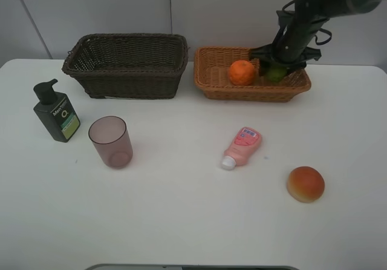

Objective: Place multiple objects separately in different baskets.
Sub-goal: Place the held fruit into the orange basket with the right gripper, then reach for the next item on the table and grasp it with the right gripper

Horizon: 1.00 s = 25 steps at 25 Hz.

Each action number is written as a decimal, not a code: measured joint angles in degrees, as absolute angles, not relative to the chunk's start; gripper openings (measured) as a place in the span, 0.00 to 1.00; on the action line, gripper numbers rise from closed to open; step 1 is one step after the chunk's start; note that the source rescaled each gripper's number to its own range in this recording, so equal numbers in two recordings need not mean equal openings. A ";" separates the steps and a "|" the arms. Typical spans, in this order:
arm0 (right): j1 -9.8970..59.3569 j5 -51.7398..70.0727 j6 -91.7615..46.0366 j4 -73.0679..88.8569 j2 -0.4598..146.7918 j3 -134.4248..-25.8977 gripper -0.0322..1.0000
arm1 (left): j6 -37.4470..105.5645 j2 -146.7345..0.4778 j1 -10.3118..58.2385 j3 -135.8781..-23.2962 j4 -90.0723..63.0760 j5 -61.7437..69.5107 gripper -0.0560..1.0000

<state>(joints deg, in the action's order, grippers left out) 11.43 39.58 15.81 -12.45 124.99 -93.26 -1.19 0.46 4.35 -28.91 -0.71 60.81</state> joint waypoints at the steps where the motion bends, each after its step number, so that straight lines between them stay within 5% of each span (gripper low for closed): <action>1: 11.43 39.44 15.81 -12.45 124.99 -93.26 0.25 | -1.19 0.46 4.35 -28.91 -0.71 60.81 1.00; 3: 11.43 39.39 15.81 -12.45 124.99 -93.26 0.33 | -1.19 0.46 4.35 -28.91 -0.71 60.81 1.00; 6: 11.43 39.28 15.81 -12.50 124.99 -93.26 0.63 | -1.19 0.46 4.35 -28.91 -0.71 60.81 1.00; 8: 11.43 39.50 15.81 -12.50 124.99 -93.26 0.74 | -1.19 0.46 4.35 -28.91 -0.71 60.81 1.00; 17: 12.53 44.19 15.81 -12.84 117.32 -91.37 0.79 | -1.19 0.46 4.35 -28.91 -0.71 60.81 1.00; 25: 13.68 45.28 15.40 -10.00 105.06 -72.52 0.80 | -1.19 0.46 4.35 -28.91 -0.71 60.81 1.00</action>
<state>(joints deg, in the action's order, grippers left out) 13.68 45.28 15.40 -10.00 105.06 -72.52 -1.19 0.46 4.35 -28.91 -0.71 60.81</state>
